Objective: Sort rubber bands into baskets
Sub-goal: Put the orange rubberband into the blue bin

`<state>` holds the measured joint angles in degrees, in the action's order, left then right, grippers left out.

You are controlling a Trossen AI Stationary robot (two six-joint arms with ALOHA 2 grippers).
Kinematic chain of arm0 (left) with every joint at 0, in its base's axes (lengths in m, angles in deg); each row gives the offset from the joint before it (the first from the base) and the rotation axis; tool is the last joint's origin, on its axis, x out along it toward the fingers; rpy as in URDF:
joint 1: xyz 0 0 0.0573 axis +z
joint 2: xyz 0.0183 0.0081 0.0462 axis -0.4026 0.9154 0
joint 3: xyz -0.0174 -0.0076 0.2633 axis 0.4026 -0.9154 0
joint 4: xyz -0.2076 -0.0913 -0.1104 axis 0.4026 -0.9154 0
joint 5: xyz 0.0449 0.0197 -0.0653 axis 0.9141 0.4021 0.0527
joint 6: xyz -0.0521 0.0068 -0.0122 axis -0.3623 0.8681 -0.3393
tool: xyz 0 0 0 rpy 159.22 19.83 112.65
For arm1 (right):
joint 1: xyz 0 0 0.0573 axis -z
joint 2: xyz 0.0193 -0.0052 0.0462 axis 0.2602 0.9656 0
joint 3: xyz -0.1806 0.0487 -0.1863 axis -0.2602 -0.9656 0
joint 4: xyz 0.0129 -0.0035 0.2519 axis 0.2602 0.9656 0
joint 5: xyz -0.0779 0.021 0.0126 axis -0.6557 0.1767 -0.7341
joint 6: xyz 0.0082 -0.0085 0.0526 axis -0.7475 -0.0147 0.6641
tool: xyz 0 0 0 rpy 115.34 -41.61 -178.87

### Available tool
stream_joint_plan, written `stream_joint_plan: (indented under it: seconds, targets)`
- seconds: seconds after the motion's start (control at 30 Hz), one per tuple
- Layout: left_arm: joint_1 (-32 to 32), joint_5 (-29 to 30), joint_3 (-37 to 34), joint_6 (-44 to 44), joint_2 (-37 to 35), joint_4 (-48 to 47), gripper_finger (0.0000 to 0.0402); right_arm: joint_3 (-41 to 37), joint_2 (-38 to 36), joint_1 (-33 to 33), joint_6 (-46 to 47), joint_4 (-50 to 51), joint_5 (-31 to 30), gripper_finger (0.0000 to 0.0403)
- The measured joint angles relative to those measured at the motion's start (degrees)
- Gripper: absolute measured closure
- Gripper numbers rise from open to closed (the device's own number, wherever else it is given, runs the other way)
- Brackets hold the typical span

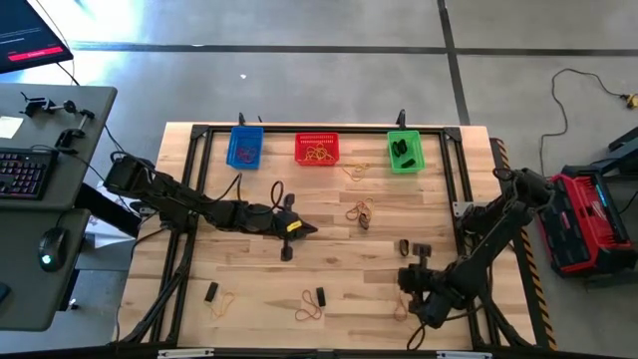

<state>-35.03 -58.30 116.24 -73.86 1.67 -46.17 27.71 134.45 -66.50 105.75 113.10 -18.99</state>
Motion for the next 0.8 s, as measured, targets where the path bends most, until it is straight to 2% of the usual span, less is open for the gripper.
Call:
stream_joint_plan:
  seconds: [0.27,0.5,0.67,0.8]
  targets:
    - [-0.49,-4.31,0.0,-1.49,0.0,2.32,0.0397,2.3,-0.02,5.84,-8.6,-3.32,-10.74,0.0402]
    - [-1.41,-3.62,0.33,-1.52,0.67,6.27,0.0356,2.3,-0.02,10.03,-16.5,-10.77,-14.24,0.0403]
    - [-2.07,-2.23,4.58,-1.47,6.04,6.1,0.0323,2.34,-0.02,11.54,-24.73,-16.93,-15.94,0.0403]
    - [-2.06,-2.13,9.92,-0.67,11.75,5.77,0.0302,2.36,-0.02,12.55,-27.55,-19.62,-16.11,0.0403]
